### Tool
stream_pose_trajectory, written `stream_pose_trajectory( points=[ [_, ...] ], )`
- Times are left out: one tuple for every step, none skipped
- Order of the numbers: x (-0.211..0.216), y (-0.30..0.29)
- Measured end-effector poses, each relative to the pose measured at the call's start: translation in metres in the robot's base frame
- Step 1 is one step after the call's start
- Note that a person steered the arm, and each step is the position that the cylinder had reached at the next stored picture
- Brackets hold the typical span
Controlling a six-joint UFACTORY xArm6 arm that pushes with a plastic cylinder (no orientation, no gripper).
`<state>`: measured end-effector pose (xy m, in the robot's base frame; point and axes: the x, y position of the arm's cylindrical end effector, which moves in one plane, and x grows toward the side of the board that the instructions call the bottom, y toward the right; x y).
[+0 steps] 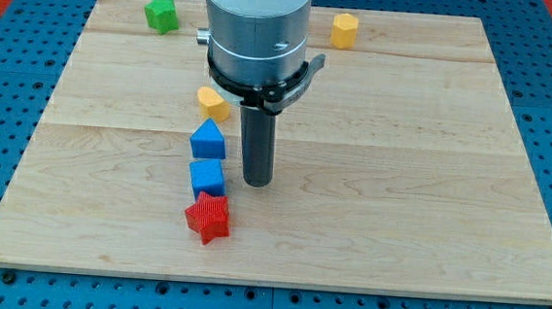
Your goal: Move the red star to the right of the blue cube
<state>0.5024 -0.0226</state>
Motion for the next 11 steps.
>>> stream_pose_trajectory(
  points=[
    [0.000,0.000],
    [0.005,-0.004],
    [0.023,0.060],
    [0.075,0.067],
    [0.115,0.042],
    [0.115,-0.020],
    [0.104,-0.081],
    [0.077,-0.061],
    [0.047,-0.025],
    [0.022,-0.011],
    [-0.008,-0.020]
  ],
)
